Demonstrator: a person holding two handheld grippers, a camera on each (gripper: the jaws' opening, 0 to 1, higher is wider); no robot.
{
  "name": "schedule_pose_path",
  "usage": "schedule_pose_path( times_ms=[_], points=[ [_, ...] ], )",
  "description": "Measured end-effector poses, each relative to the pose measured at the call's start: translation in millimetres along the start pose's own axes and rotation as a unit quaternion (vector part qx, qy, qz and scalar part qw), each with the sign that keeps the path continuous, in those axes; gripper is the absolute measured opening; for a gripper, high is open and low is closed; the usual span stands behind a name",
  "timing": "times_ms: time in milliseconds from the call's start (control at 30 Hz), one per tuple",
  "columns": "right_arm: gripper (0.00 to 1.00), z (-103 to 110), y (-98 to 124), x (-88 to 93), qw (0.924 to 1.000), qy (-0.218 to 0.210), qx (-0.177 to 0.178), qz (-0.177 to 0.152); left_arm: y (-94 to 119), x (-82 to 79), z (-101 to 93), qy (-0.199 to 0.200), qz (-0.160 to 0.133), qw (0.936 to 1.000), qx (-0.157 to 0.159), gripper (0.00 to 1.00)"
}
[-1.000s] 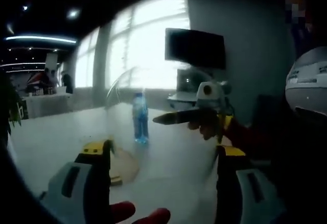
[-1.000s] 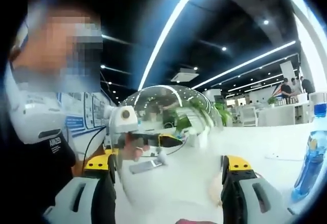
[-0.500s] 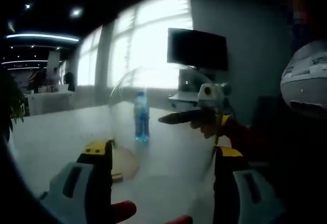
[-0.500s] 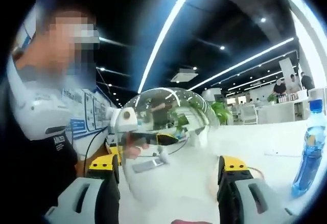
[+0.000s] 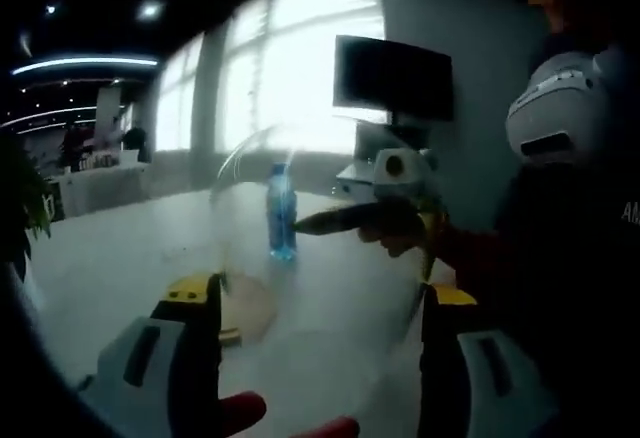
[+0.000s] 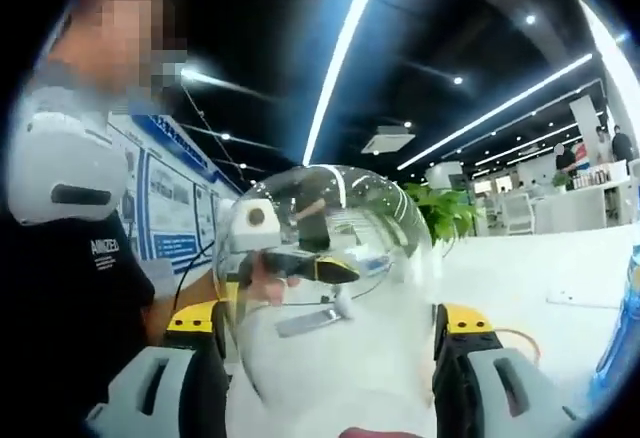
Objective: Open the cover put in the Mizone put the cover back on
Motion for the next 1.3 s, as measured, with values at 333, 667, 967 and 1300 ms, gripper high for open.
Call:
schedule_pose_path(
  times_ms=[333, 667, 967, 1300],
  points=[
    [0.79, -2.1, -2.0, 0.4, 0.9997, -0.005, -0.019, -0.017, 0.1, 3.7, -1.9, -0.002, -0.005, 0.9999, -0.015, 0.69],
    [0.79, -4.9, -4.2, -2.7, 0.9989, -0.020, -0.036, -0.024, 0.5, 1.5, 0.6, 0.003, -0.015, 0.9995, -0.028, 0.68],
    [0.70, 2.9, 11.1, -2.3, 0.9990, 0.010, 0.040, -0.015, 13.7, 6.7, 4.2, 0.046, -0.043, 0.9977, -0.024, 0.62],
    [0.65, 20.3, 12.2, -6.6, 0.9882, 0.057, 0.142, -0.009, 16.3, 8.4, 14.6, 0.070, -0.063, 0.9951, 0.030, 0.62]
  ],
)
Point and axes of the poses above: the point that each gripper's makers call its tool centre point, and the gripper's own axes: y roughly backward along the fingers, z roughly to its left, x roughly out of its underside, the point moved 1 cm from there along y, roughly backward along the fingers, and after that the axes turned 9 degrees about -y, right-handed, at the moved point
